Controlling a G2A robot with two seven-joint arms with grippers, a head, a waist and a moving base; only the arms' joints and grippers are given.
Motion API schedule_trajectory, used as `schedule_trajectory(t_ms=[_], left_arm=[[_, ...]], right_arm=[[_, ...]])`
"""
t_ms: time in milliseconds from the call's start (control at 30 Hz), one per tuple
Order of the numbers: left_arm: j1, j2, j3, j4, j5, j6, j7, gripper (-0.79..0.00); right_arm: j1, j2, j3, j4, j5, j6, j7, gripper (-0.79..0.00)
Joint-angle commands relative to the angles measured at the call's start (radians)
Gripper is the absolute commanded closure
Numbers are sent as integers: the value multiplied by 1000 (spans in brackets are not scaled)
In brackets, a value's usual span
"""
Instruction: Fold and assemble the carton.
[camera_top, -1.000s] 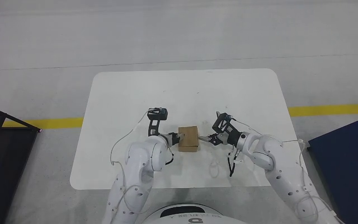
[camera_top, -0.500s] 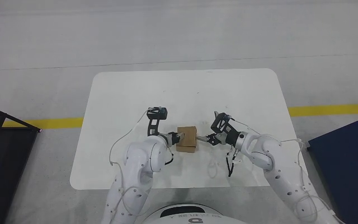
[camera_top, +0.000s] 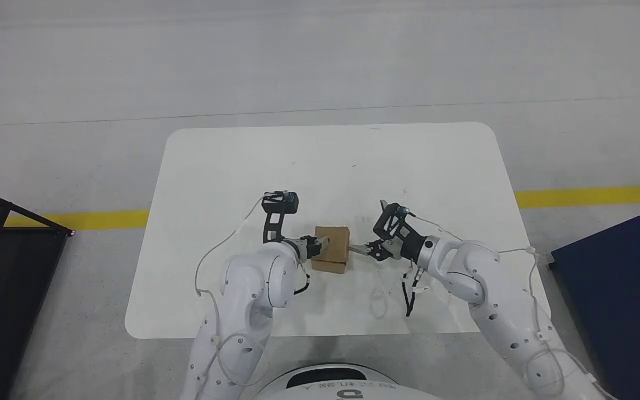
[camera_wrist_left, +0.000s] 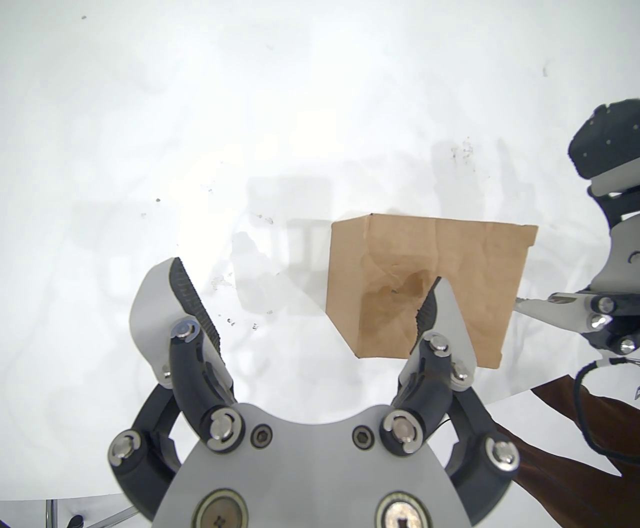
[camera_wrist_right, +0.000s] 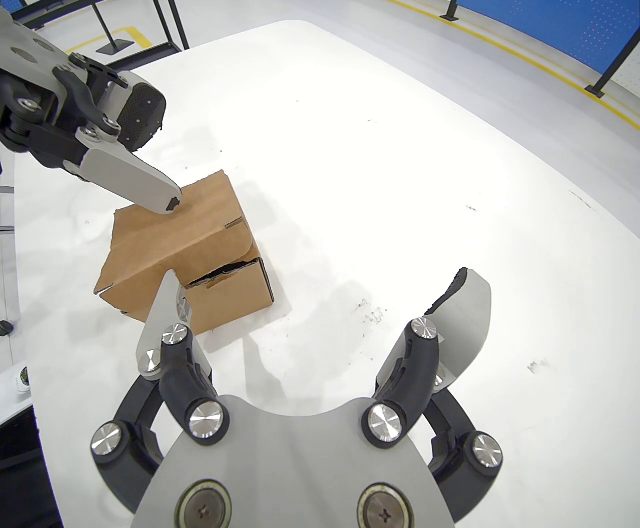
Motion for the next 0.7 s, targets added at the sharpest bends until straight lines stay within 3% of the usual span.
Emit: schedule_trajectory(t_ms=[0,667], left_arm=[[0,0,0,0,-1,1,0,-785],[9,6,-10,-9,-1,3,-5,-785]], right_arm=[[3,-1,-4,5,-2,3,-3,-785],[20,-7,-31,2,-14,15,-7,-785]])
